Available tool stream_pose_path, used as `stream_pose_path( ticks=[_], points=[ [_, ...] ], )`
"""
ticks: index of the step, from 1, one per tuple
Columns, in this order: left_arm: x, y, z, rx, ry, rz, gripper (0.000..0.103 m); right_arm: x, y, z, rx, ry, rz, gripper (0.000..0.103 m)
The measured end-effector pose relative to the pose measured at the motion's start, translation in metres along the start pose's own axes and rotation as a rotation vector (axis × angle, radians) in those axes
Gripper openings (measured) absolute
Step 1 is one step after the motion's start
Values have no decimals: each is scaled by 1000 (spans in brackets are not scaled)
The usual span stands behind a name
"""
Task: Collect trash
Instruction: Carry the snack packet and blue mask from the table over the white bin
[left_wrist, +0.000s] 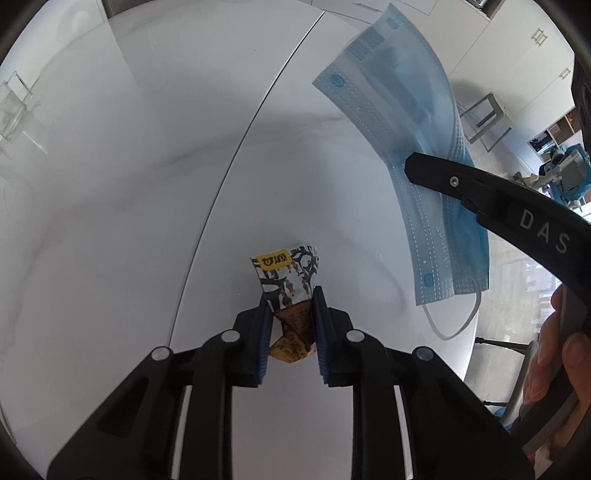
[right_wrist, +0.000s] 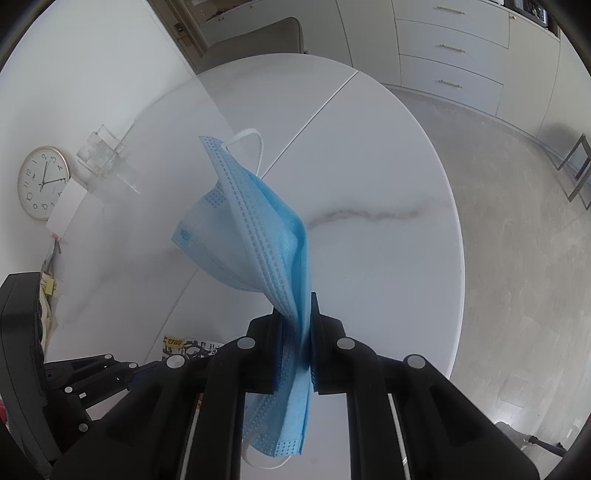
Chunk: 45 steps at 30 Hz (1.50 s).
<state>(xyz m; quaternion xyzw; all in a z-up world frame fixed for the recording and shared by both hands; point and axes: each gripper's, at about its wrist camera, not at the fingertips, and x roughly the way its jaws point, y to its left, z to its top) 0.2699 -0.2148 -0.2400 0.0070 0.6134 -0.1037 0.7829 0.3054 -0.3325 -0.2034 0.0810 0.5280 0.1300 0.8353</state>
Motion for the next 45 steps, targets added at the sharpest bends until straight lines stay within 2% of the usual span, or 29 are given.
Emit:
stream_pose_path(
  ticks=[6, 8, 14, 21, 27, 29, 36, 41, 45],
  points=[
    [-16, 4, -14, 11, -19, -4, 18, -10, 13, -2, 2, -15, 3, 12],
    [-21, 8, -10, 20, -29, -4, 18, -18, 18, -7, 2, -26, 7, 12],
    [-64, 30, -42, 69, -79, 25, 18, -52, 49, -35, 5, -62, 33, 12],
    [-111, 32, -98, 152, -119, 39, 18, -96, 92, -96, 17, -86, 55, 12],
    [-139, 28, -147, 186, -129, -3, 18, -132, 112, -164, 84, -100, 67, 14],
    [-158, 47, -170, 202, -123, -16, 18, -142, 112, -188, 121, -102, 69, 14],
    [-157, 29, -207, 286, -81, -81, 18, -171, 94, -264, 234, -98, -6, 14],
    [-152, 0, -217, 345, -75, -95, 18, -180, 50, -312, 349, -89, -116, 15],
    [-148, -23, -226, 384, -66, -103, 18, -161, 4, -342, 453, -37, -183, 15]
  ],
)
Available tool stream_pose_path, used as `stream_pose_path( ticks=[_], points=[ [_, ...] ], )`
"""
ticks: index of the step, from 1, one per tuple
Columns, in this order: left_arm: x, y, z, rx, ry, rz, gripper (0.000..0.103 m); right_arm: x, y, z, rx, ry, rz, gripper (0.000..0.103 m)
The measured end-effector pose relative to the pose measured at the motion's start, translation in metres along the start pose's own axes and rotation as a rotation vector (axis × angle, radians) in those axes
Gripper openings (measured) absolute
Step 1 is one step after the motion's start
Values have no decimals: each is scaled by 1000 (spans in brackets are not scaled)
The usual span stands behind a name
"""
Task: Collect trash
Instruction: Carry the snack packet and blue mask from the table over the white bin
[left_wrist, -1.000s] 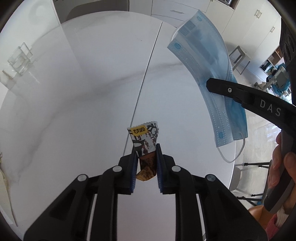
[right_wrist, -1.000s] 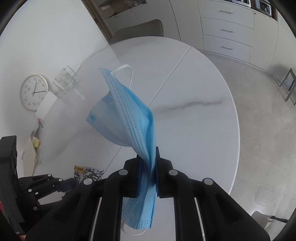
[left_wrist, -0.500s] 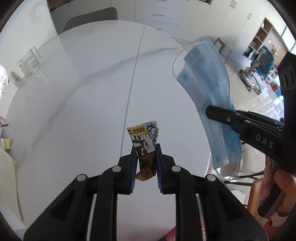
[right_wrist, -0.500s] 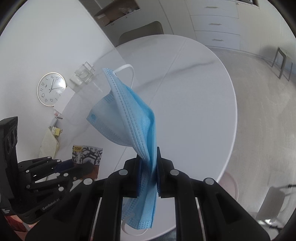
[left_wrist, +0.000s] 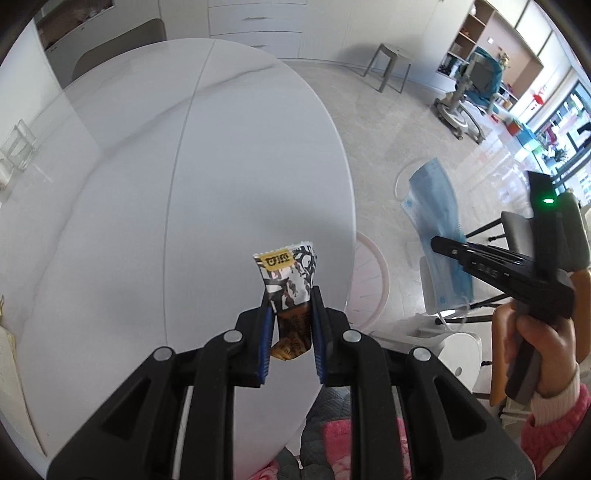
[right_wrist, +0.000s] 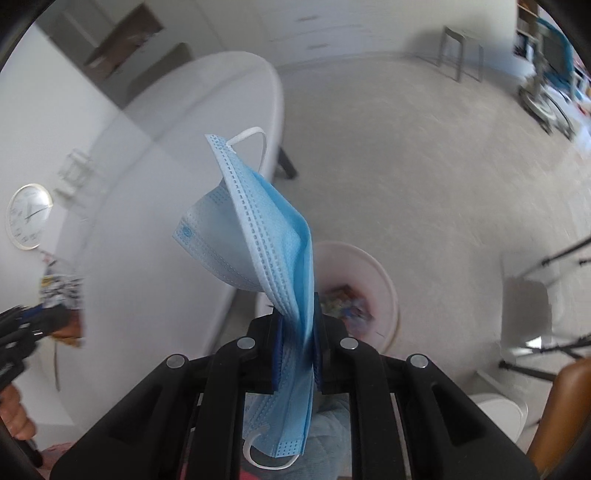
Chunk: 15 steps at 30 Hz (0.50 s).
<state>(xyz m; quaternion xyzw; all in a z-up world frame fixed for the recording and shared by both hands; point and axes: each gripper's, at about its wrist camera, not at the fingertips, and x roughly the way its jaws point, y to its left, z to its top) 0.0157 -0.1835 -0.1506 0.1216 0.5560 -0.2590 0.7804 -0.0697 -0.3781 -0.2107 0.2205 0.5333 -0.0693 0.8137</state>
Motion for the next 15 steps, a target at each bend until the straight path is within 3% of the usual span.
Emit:
stream_pose_path(
  ticks=[6, 10, 12, 14, 15],
  points=[
    [19, -35, 11, 51, 15, 5, 18, 65, -35, 0, 31, 101, -20, 15],
    [22, -39, 2, 62, 32, 11, 18, 103, -29, 1, 8, 156, -18, 15],
    [24, -43, -1, 62, 38, 12, 18, 115, -26, 2, -17, 171, -30, 22],
    [27, -47, 2, 68, 43, 13, 18, 125, -19, 3, -32, 186, -27, 44],
    [27, -49, 2, 69, 43, 15, 18, 127, -16, 4, -37, 187, -20, 49]
  ],
)
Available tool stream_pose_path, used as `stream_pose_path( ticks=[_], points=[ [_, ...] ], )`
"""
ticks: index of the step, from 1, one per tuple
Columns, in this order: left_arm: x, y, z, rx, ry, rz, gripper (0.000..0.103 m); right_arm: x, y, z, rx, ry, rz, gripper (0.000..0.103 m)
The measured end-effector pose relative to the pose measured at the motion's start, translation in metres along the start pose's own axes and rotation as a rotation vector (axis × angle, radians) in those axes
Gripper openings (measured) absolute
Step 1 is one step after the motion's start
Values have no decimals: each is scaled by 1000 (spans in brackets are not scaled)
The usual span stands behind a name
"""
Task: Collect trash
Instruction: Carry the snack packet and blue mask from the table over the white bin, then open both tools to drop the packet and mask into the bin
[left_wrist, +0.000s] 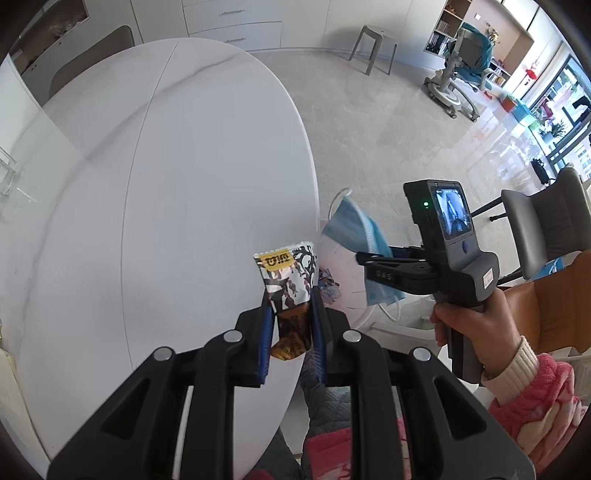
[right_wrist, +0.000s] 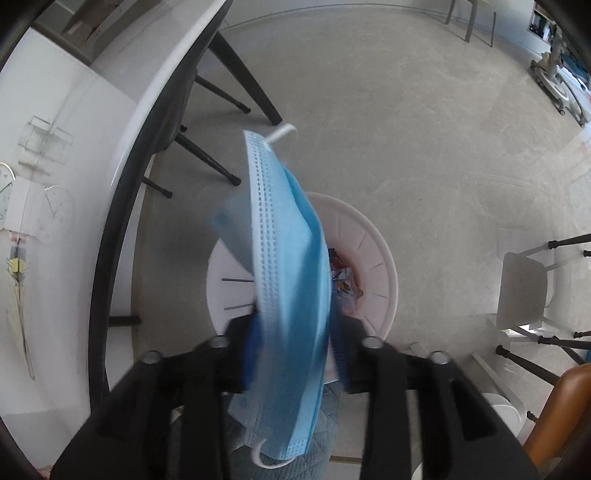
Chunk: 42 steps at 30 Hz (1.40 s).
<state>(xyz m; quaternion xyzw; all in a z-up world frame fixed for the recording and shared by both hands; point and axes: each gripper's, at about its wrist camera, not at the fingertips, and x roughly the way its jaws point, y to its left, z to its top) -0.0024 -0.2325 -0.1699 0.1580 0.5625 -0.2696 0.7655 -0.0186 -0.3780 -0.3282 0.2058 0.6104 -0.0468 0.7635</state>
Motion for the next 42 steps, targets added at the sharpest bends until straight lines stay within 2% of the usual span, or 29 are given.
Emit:
stream_pose_path(
  ticks=[2, 6, 8, 15, 22, 27, 31, 34, 36, 38, 39, 42],
  points=[
    [3, -3, -1, 5, 6, -3, 18, -2, -1, 0, -8, -7, 13, 59],
    [6, -7, -1, 15, 18, -9, 18, -13, -3, 2, -7, -20, 32, 65],
    [8, -13, 1, 30, 20, -12, 18, -24, -10, 0, 9, -35, 31, 79],
    [21, -27, 7, 77, 39, -42, 18, -62, -30, -6, 75, -116, 76, 82],
    [43, -57, 16, 147, 68, -16, 18, -116, -43, -18, 73, -218, -11, 90],
    [92, -86, 21, 188, 133, 38, 18, -141, -66, -30, 119, -267, -52, 92],
    [132, -100, 22, 207, 190, 86, 18, -146, -88, -42, 164, -265, -72, 92],
    [155, -109, 23, 222, 225, 98, 26, -142, -101, -50, 188, -249, -77, 92],
    [167, -112, 22, 225, 252, 97, 50, -138, -105, -52, 197, -241, -78, 92],
    [176, -114, 20, 225, 268, 100, 64, -135, -109, -55, 204, -232, -77, 92],
    [179, -116, 19, 231, 268, 104, 70, -134, -110, -56, 206, -229, -75, 92],
    [181, -121, 18, 246, 284, 112, 76, -132, -110, -59, 206, -224, -76, 92]
  ],
)
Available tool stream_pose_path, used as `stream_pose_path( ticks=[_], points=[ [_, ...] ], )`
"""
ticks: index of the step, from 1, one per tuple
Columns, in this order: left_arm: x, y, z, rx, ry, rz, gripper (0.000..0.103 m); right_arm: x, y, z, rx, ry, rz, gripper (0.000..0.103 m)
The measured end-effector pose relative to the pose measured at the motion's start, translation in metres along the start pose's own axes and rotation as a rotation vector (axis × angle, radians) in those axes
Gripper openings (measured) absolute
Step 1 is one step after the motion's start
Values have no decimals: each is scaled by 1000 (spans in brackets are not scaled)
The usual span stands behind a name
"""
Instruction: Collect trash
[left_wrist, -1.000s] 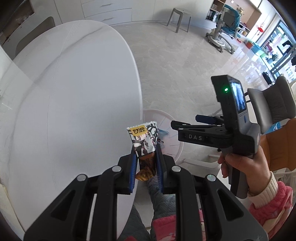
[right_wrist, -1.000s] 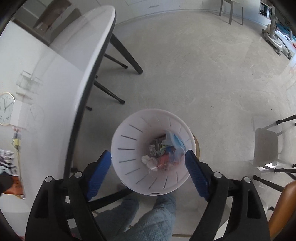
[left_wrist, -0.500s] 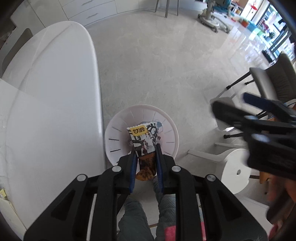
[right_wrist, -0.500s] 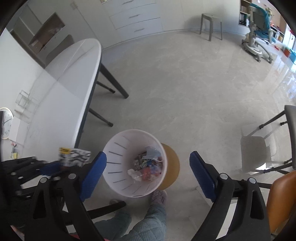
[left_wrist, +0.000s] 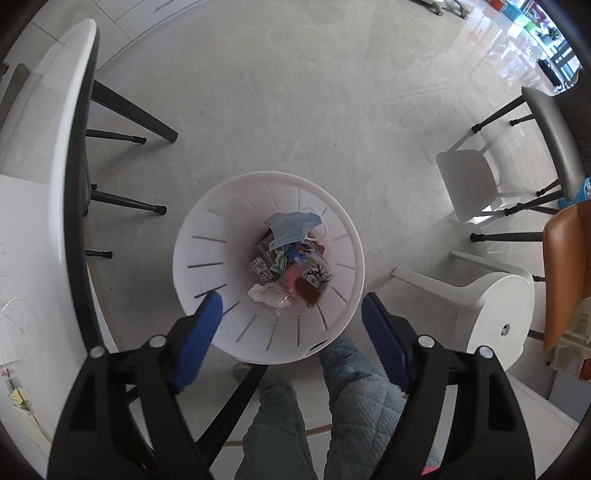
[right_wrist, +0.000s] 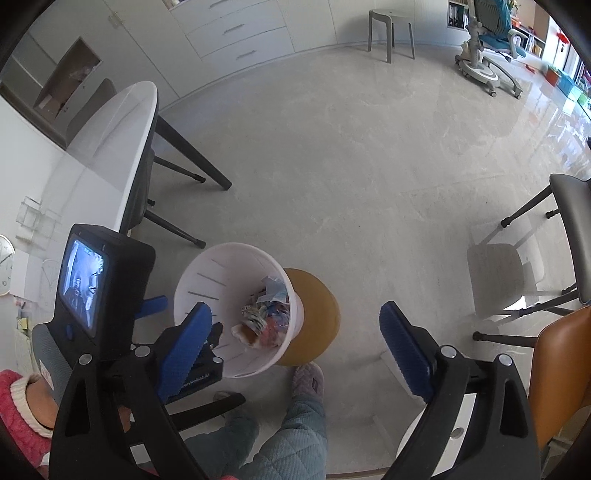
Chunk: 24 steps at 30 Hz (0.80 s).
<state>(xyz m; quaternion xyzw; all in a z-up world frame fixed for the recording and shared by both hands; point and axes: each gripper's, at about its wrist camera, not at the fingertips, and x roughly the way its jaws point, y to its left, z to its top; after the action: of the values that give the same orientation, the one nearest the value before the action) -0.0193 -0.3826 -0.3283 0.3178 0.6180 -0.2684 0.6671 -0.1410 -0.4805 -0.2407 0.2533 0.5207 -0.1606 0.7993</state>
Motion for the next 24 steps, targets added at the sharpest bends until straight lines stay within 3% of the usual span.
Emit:
stream_pose_path(
  ticks=[6, 13, 15, 18, 24],
  points=[
    [-13, -5, -2, -18, -19, -11, 82, -10, -1, 2, 1, -30, -7, 92],
    [-93, 22, -17, -91, -179, -65, 86, -52, -4, 21, 14, -149, -44, 92],
    [-119, 40, -26, -125, -226, -62, 92, -60, 1, 27, 8, -169, -42, 95],
    [-143, 71, -42, -177, -278, -30, 93, -67, 21, 35, -22, -191, -30, 96],
    [-185, 161, -100, -364, -349, 93, 94, -60, 99, 47, -155, -172, 48, 100]
  ],
)
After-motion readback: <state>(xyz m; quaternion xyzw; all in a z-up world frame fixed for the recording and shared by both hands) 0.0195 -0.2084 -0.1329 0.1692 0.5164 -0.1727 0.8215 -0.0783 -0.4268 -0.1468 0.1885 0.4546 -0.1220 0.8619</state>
